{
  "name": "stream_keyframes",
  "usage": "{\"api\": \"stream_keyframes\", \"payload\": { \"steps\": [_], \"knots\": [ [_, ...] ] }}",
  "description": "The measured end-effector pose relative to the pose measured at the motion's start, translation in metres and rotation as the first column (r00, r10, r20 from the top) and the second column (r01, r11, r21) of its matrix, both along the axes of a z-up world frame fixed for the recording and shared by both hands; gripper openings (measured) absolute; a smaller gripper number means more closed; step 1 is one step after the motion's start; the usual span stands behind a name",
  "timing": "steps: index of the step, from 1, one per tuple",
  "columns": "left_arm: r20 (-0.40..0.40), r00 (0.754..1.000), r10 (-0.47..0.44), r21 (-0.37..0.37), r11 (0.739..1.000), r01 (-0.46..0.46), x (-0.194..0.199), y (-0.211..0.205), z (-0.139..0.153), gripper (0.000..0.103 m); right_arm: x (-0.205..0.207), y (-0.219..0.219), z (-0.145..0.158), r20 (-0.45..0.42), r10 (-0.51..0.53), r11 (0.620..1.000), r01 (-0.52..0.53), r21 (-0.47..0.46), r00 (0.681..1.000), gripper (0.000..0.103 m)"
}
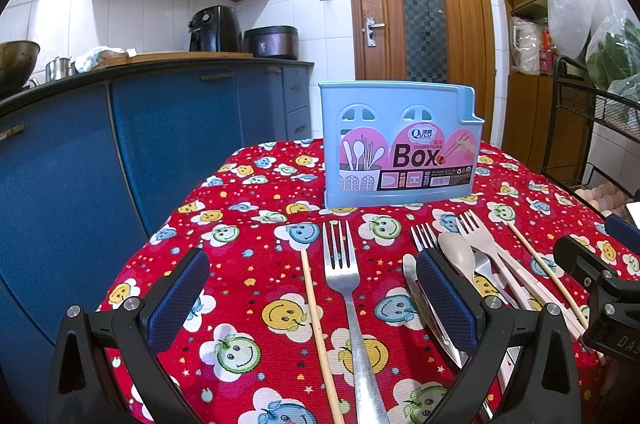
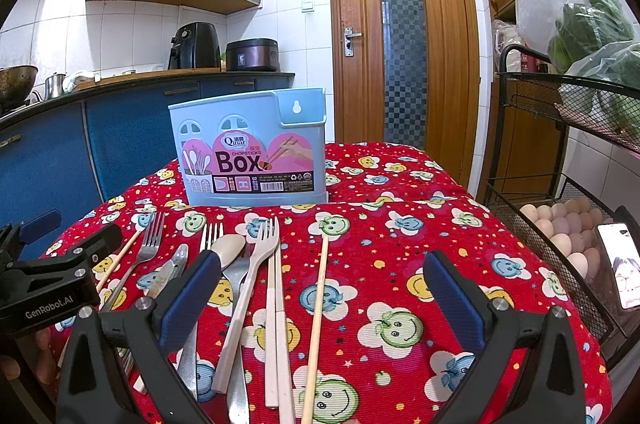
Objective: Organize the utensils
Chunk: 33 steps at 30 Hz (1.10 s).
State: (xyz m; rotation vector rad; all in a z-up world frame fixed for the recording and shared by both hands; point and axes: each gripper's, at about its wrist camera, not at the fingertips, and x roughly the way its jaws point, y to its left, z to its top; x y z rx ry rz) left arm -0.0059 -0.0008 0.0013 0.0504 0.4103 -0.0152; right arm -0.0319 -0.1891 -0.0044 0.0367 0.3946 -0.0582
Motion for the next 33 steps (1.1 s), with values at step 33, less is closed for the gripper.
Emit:
{"api": "stream_keyframes", "payload": {
  "steps": [33],
  "knots": [
    [-0.025,1.000,0.008,0.012,1.000,-0.008,0.0058,-0.0033,0.0013,0.103,0.0080,-0.0039,-0.0011,-0.061,0.022,0.999,-0.020,0.036,0.998,0.103]
  ]
}}
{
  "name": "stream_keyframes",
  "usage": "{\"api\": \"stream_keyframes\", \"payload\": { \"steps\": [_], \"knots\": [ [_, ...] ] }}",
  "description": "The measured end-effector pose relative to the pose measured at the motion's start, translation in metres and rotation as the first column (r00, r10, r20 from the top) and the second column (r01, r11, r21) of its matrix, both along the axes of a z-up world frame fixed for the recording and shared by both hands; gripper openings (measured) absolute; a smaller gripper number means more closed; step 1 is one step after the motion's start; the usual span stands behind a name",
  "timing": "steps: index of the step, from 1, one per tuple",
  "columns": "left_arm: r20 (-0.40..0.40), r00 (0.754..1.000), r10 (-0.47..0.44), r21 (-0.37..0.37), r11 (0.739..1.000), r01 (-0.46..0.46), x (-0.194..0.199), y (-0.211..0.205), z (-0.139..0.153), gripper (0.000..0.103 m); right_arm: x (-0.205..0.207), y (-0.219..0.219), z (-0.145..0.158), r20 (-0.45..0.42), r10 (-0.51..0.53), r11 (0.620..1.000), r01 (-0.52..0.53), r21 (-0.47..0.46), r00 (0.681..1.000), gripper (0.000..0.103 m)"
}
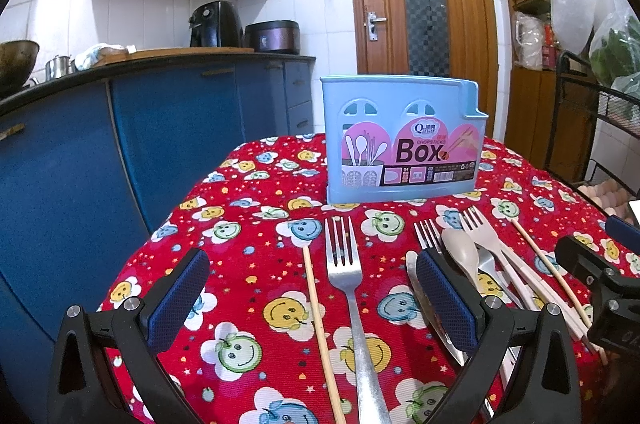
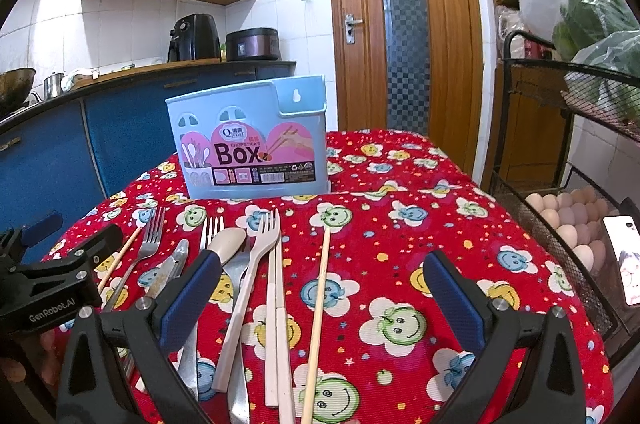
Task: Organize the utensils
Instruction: 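Lower the right tool onto a wooden chopstick and close it while the left tool grasps another chopstick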
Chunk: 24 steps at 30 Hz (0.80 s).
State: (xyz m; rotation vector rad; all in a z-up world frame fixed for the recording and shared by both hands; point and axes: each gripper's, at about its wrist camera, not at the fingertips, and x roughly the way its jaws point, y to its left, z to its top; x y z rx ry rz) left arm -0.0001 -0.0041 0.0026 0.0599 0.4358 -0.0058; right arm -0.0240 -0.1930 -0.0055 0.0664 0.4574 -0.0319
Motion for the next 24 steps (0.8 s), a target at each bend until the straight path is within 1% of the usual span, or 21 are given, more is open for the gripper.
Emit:
{"api": "stream_keyframes", "payload": {
  "steps": [6,8,9,10,11,12,13,14,15,17,19,21,24],
  "knots": [
    [-0.036,0.999,-0.012,0.011,1.000,0.012,0.008,0.005,0.007,0.103,0.011,-0.009,0.009,-0.103,0.052,0.999,-0.051,0.012,0.993,0.103],
    [-0.073,0.997,-0.004,0.026,1.000,0.006,0.016,0.008,0.009,0.103,0.016,-0.012,0.013,-0.135,0.059,0.998,-0.059,0.001,0.989,0.101],
    [-0.094,0.996,-0.004,0.028,1.000,0.007,0.019,0.011,0.009,0.103,0.019,-0.014,0.014,-0.158,0.062,0.998,-0.063,0.000,0.985,0.098],
    [-0.110,0.994,-0.005,0.027,1.000,0.009,0.022,0.013,0.009,0.103,0.022,-0.016,0.014,-0.181,0.072,0.997,-0.072,0.009,0.981,0.089],
    [-0.141,0.990,-0.007,0.019,1.000,0.010,0.027,0.016,0.008,0.103,0.025,-0.017,0.014,-0.197,0.079,0.997,-0.077,0.016,0.977,0.084],
    [-0.155,0.988,-0.007,0.013,1.000,0.009,0.029,0.019,0.007,0.102,0.028,-0.019,0.013,-0.220,0.088,0.996,-0.085,0.022,0.972,0.082],
    [-0.176,0.984,-0.011,0.003,1.000,0.012,0.032,0.022,0.006,0.102,0.033,-0.020,0.011,-0.251,0.097,0.995,-0.094,0.025,0.963,0.077],
    [-0.197,0.980,-0.020,-0.008,1.000,0.019,0.036,0.024,0.005,0.099,0.037,-0.020,0.010,-0.267,0.104,0.995,-0.101,0.026,0.958,0.071],
    [-0.218,0.975,-0.029,-0.012,1.000,0.028,0.039,0.025,0.004,0.096,0.040,-0.020,0.008,-0.284,0.109,0.994,-0.106,0.023,0.953,0.069],
    [-0.251,0.967,-0.041,0.000,0.999,0.043,0.047,0.023,0.001,0.092,0.048,-0.019,0.006,-0.321,0.116,0.993,-0.120,0.009,0.940,0.066],
    [-0.279,0.959,-0.044,0.022,0.998,0.052,0.052,0.020,-0.002,0.086,0.054,-0.018,0.003,-0.353,0.133,0.990,-0.138,0.010,0.926,0.063],
    [-0.303,0.952,-0.039,0.030,0.998,0.051,0.055,0.020,-0.005,0.077,0.061,-0.018,-0.001,-0.380,0.155,0.987,-0.156,0.029,0.912,0.061],
    [-0.351,0.935,-0.038,-0.002,0.999,0.040,0.060,0.026,-0.012,0.070,0.069,-0.019,-0.005,-0.415,0.171,0.985,-0.165,0.051,0.894,0.058]
  ]
}}
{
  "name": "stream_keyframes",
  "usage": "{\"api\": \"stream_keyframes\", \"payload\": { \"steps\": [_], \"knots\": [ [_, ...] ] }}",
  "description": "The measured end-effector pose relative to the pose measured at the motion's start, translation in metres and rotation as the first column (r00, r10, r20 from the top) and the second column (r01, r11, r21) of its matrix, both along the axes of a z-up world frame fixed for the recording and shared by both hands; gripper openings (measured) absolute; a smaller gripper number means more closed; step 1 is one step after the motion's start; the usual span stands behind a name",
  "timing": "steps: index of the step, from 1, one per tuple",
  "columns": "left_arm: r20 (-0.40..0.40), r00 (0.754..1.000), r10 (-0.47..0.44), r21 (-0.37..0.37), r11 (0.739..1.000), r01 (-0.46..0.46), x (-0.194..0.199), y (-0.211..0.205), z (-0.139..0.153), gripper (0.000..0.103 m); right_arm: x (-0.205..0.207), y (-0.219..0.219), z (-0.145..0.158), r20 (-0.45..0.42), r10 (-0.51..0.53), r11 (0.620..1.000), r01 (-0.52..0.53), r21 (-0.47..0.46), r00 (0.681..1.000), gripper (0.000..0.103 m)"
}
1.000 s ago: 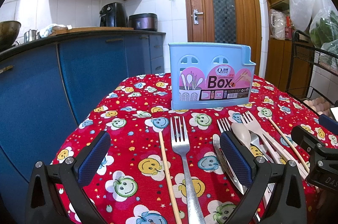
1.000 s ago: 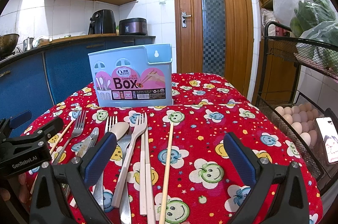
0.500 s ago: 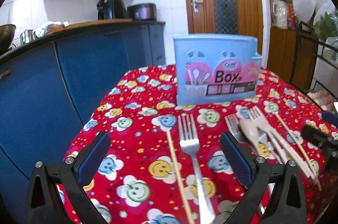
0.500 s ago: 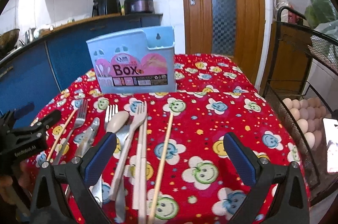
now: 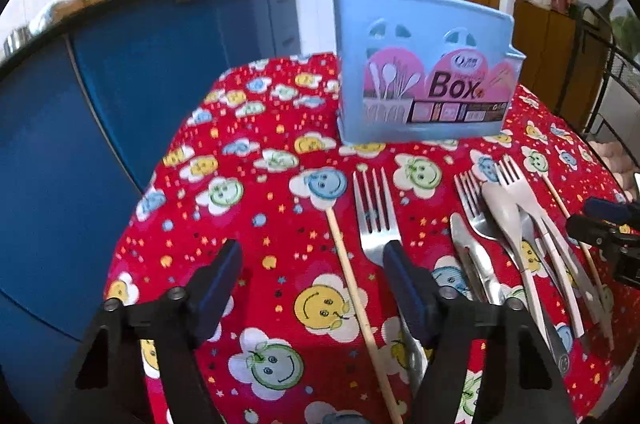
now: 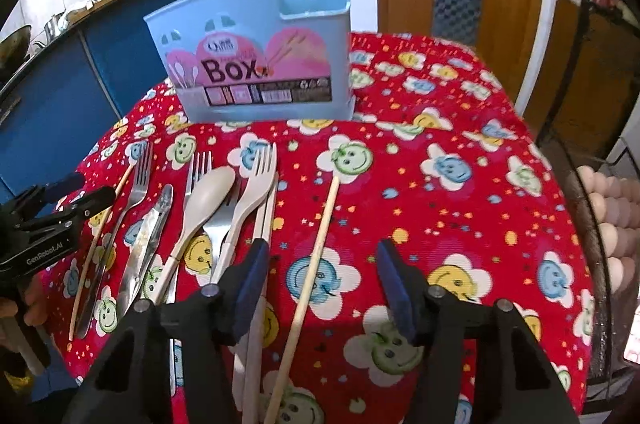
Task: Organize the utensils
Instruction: 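Lower the right tool onto a wooden chopstick and close it while the left tool grasps another chopstick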
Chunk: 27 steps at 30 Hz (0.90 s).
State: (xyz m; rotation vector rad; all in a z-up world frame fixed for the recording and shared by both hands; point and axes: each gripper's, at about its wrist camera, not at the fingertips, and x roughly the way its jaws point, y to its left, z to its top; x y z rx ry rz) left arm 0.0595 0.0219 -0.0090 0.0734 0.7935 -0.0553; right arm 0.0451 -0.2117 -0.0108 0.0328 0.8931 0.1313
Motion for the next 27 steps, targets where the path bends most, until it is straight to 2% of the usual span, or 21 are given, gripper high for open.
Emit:
{"api": "stream_keyframes", "payload": {
  "steps": [4,7,17,19,21,25,27],
  "knots": [
    [-0.083,0.996,0.019,-0.032,0.999,-0.021,0.006,0.010,-0.011,0.064,0.007,-0.002,-0.004,-0.033,0.011,1.000,-0.011,-0.004,0.999,0.056],
    [-0.106,0.994,0.004,-0.041,0.999,-0.009,0.007,0.013,-0.015,0.064,0.010,0.000,-0.006,-0.055,0.031,0.999,-0.032,-0.025,0.998,0.055],
    [-0.213,0.975,-0.064,0.064,0.995,0.080,0.020,0.000,-0.014,0.063,0.039,0.002,-0.003,-0.191,0.088,0.993,-0.102,-0.061,0.978,0.055],
    [-0.223,0.972,-0.076,0.060,0.994,0.092,0.022,0.000,-0.013,0.060,0.042,0.000,-0.002,-0.202,0.084,0.995,-0.093,-0.035,0.976,0.054],
    [-0.236,0.967,-0.095,0.032,0.994,0.105,0.023,0.001,-0.013,0.051,0.046,-0.008,0.000,-0.211,0.076,0.997,-0.075,0.014,0.975,0.053],
    [-0.233,0.963,-0.134,0.027,0.989,0.144,0.023,-0.003,-0.012,0.038,0.051,-0.027,0.003,-0.232,0.037,0.995,-0.015,0.097,0.972,0.036],
    [-0.232,0.961,-0.153,0.035,0.986,0.165,0.022,-0.009,-0.012,0.026,0.054,-0.030,0.003,-0.245,0.029,0.994,-0.002,0.112,0.969,0.035]
  ]
}}
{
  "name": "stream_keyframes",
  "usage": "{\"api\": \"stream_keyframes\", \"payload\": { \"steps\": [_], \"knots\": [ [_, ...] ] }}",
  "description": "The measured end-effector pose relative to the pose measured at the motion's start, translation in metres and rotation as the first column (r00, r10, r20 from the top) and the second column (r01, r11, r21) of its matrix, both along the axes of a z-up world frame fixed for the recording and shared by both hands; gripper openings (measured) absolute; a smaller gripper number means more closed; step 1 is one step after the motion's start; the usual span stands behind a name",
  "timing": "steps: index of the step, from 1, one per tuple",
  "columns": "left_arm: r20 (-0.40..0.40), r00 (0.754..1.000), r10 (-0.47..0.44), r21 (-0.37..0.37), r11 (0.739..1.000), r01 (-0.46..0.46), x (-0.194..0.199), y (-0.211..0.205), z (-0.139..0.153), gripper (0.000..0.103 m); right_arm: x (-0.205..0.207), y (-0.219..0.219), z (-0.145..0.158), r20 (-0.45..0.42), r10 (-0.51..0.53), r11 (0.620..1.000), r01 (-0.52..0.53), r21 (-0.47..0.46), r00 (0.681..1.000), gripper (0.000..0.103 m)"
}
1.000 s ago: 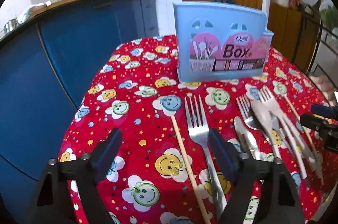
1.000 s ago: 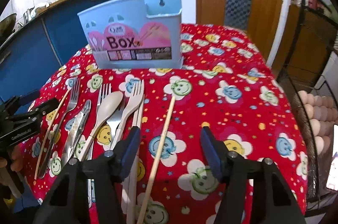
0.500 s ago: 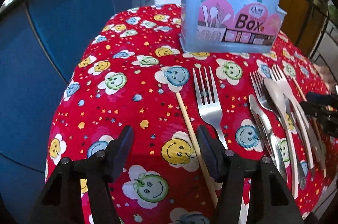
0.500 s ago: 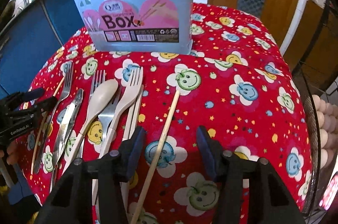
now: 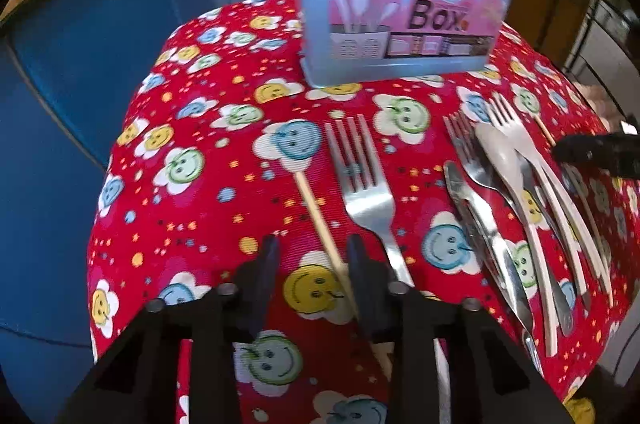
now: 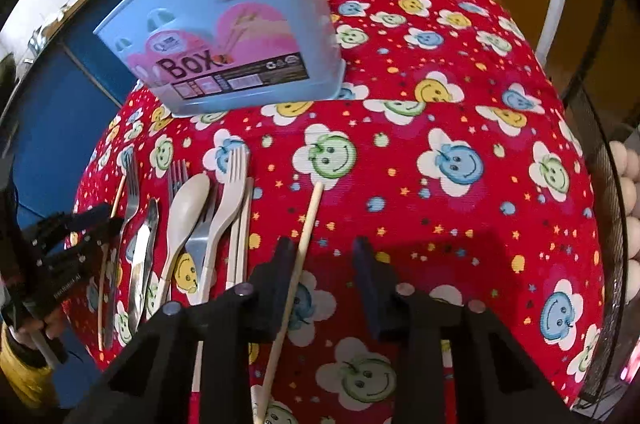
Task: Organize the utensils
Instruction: 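Lower the right tool onto a wooden chopstick and close it while the left tool grasps another chopstick, then lift both chopsticks and carry them over the blue Box caddy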
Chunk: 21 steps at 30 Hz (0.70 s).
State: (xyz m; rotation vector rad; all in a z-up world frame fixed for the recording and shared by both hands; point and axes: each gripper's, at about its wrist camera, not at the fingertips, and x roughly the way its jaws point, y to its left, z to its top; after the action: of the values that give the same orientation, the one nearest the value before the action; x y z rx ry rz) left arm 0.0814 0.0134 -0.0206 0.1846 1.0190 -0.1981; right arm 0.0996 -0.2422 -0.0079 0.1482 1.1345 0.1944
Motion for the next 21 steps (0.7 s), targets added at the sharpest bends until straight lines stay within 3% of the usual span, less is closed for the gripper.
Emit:
{"api": "stream_keyframes", "payload": {
  "steps": [3,9,12,13,17,21],
  "knots": [
    [-0.011,1.000,-0.014,-0.001,1.000,0.014,0.002,-0.007,0.002,0.013,0.007,0.006,0.002,-0.023,0.007,0.999,-0.008,-0.034,1.000,0.034],
    [-0.074,0.997,-0.014,-0.043,0.999,0.011,0.011,-0.007,0.004,0.007,0.033,0.020,-0.001,-0.095,0.034,0.993,-0.044,-0.107,0.995,0.030],
    [-0.107,0.994,-0.013,-0.073,0.997,0.005,0.017,-0.003,0.005,0.006,0.038,0.025,0.000,-0.128,0.044,0.988,-0.062,-0.142,0.991,0.022],
    [-0.115,0.993,-0.013,-0.084,0.996,0.004,0.018,-0.001,0.005,0.006,0.041,0.026,0.000,-0.138,0.046,0.987,-0.067,-0.149,0.989,0.016],
    [-0.125,0.992,-0.010,-0.117,0.993,-0.005,0.019,0.003,0.007,0.004,0.045,0.028,0.002,-0.167,0.032,0.991,-0.053,-0.124,0.986,0.006],
    [-0.123,0.992,0.000,-0.184,0.983,-0.023,0.015,0.010,0.013,0.004,0.038,0.020,0.012,-0.146,0.003,1.000,-0.005,-0.012,0.989,0.006]
  ]
}}
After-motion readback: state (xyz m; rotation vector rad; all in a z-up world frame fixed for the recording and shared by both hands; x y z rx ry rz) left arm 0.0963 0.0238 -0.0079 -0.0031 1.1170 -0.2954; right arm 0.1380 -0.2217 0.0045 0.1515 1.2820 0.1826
